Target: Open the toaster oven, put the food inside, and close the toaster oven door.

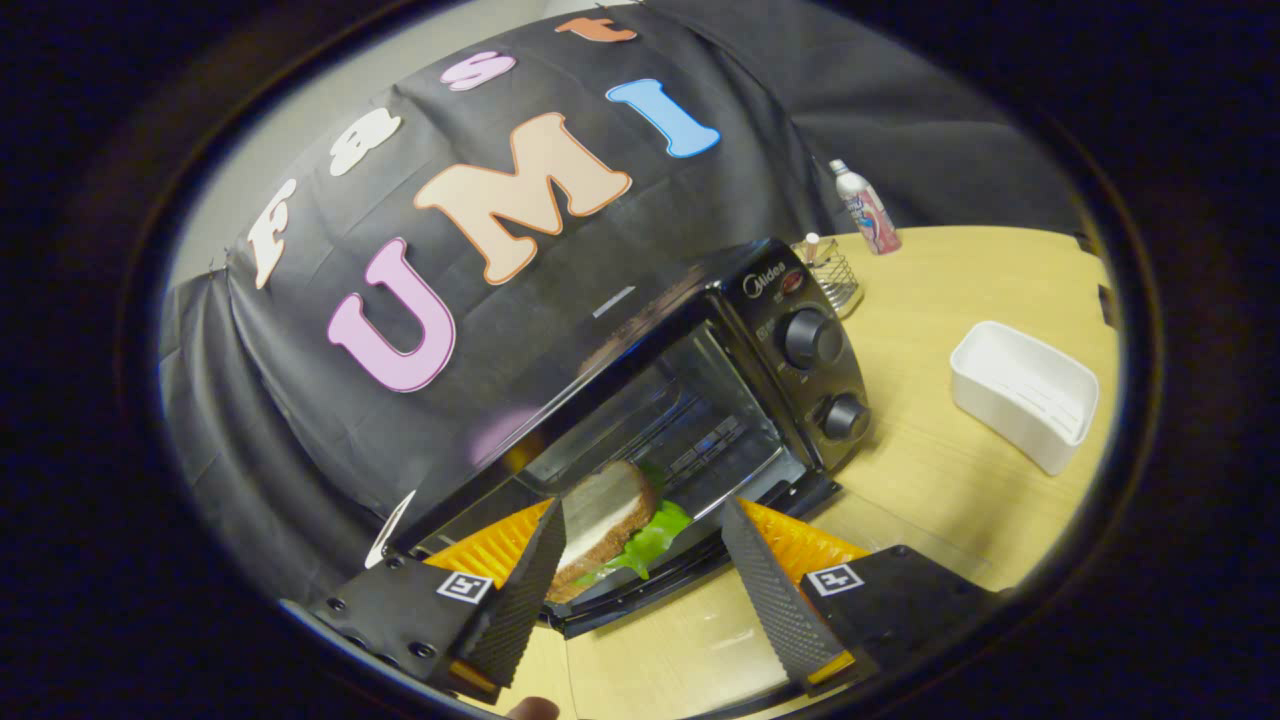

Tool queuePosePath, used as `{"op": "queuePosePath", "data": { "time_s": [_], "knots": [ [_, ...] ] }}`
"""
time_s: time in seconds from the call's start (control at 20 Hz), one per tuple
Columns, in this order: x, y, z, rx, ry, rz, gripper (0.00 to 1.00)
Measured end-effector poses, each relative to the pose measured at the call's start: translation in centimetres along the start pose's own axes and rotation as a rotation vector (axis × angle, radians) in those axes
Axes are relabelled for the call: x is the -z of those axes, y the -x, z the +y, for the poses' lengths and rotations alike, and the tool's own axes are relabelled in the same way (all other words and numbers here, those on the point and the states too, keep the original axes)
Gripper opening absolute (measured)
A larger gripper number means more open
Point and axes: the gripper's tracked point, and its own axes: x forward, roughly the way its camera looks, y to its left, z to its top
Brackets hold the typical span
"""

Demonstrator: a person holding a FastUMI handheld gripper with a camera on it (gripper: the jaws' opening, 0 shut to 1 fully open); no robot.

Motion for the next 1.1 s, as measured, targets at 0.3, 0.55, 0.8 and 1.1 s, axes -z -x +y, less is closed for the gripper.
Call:
{"op": "queuePosePath", "data": {
  "time_s": [0.3,0.55,0.8,1.1],
  "knots": [
    [-0.5,2.6,-1.5,0.061,0.137,0.008,0.98],
    [1.2,4.3,-2.6,0.098,0.262,0.072,0.98],
    [4.0,6.6,-4.4,0.128,0.371,0.162,0.98],
    [6.1,9.1,-6.3,0.190,0.496,0.233,0.99]
  ]
}}
